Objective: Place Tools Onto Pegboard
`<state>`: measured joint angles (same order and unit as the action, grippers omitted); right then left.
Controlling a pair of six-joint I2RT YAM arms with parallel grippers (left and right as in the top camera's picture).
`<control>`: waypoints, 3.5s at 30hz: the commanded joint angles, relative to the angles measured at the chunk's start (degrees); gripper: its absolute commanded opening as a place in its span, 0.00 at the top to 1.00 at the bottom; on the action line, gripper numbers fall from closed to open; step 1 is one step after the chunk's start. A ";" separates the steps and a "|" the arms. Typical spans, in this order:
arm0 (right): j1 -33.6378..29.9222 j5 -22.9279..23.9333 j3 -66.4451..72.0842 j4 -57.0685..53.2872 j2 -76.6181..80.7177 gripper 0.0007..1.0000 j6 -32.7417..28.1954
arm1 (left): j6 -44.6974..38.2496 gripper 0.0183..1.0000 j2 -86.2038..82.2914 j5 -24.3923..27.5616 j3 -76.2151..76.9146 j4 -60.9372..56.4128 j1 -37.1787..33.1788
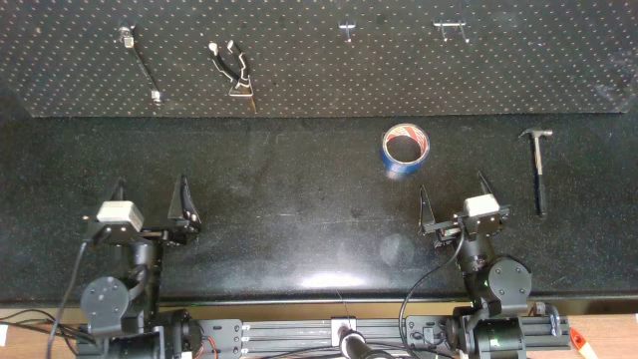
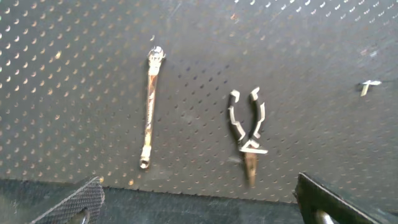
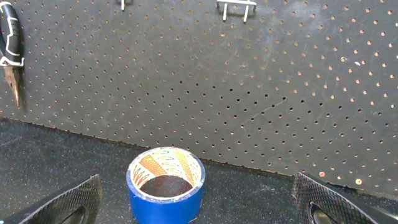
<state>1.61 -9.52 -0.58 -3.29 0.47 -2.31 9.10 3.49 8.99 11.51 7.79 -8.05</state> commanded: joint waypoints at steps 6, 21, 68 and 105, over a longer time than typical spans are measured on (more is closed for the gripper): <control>-0.13 -0.09 0.35 -0.13 -0.37 0.00 -0.59 | 0.52 0.00 -3.30 -1.46 -4.90 3.06 -1.68; -0.13 -0.09 0.35 -0.13 -0.37 0.00 -0.59 | -17.77 0.00 -3.15 0.37 -4.87 14.53 -1.68; -0.13 -0.04 0.35 -0.13 -0.37 0.00 -0.61 | -6.34 0.00 -3.28 -16.94 -11.19 -3.98 6.21; 24.00 13.20 -45.53 -23.98 72.26 0.00 18.95 | -6.34 0.00 -3.28 -16.96 -11.19 -3.98 6.21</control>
<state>25.26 -0.95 -45.04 -27.03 70.65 17.58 1.85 0.62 -7.49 0.58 3.73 -2.04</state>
